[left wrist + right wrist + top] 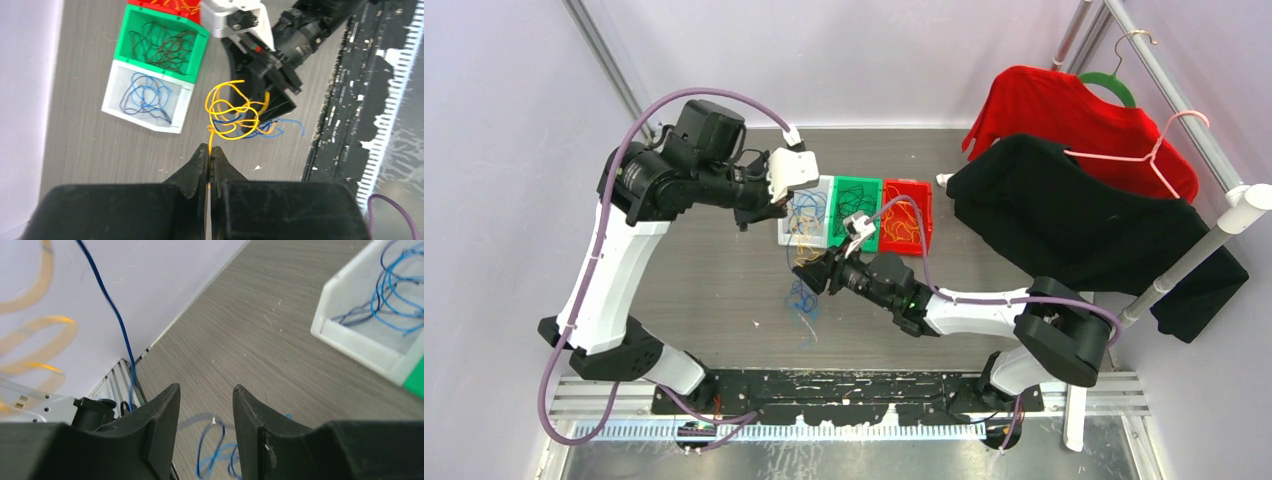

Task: Untangle the cables
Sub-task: Untie the cable.

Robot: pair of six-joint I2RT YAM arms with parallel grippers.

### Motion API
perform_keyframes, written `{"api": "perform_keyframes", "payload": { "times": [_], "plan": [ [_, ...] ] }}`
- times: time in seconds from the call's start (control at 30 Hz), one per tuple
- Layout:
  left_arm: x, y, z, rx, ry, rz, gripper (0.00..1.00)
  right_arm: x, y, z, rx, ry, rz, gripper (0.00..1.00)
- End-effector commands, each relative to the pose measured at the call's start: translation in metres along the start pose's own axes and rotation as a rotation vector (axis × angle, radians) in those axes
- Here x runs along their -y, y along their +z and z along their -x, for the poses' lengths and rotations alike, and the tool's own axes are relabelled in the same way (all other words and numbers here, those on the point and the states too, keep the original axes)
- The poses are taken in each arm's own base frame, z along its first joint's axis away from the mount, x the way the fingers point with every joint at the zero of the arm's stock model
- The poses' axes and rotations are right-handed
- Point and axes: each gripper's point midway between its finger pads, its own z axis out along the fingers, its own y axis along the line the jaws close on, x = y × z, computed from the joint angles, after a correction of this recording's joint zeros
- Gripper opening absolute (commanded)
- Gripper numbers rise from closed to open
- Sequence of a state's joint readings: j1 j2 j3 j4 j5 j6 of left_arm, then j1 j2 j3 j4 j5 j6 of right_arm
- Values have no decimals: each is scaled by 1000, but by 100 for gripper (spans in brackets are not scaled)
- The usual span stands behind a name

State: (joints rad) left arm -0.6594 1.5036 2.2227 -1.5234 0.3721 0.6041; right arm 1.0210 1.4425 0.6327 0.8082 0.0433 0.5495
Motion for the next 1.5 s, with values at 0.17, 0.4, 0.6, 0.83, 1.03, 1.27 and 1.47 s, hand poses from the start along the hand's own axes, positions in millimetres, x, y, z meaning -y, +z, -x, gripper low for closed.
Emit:
{"api": "perform_keyframes", "payload": {
  "times": [0.17,0.4,0.6,0.83,1.03,1.27,1.47],
  "plan": [
    [-28,-19,16,66,76,186,0,3,-22,5,72,101,-9,53],
    [-27,-16,15,65,75,175,0,-8,-34,34,134,22,6,71],
    [-26,-16,17,71,75,170,0,-15,-24,50,134,-100,5,74],
    [-24,-17,21,88,70,158,0,-3,-5,51,102,-219,-62,70],
    [-23,-21,24,101,71,159,0,-21,8,48,80,-248,31,67],
    [-24,-27,28,116,81,178,0,-21,16,45,91,-190,35,17],
    [-46,-36,39,148,91,293,0,-5,11,22,41,-127,-11,1]
  ]
}}
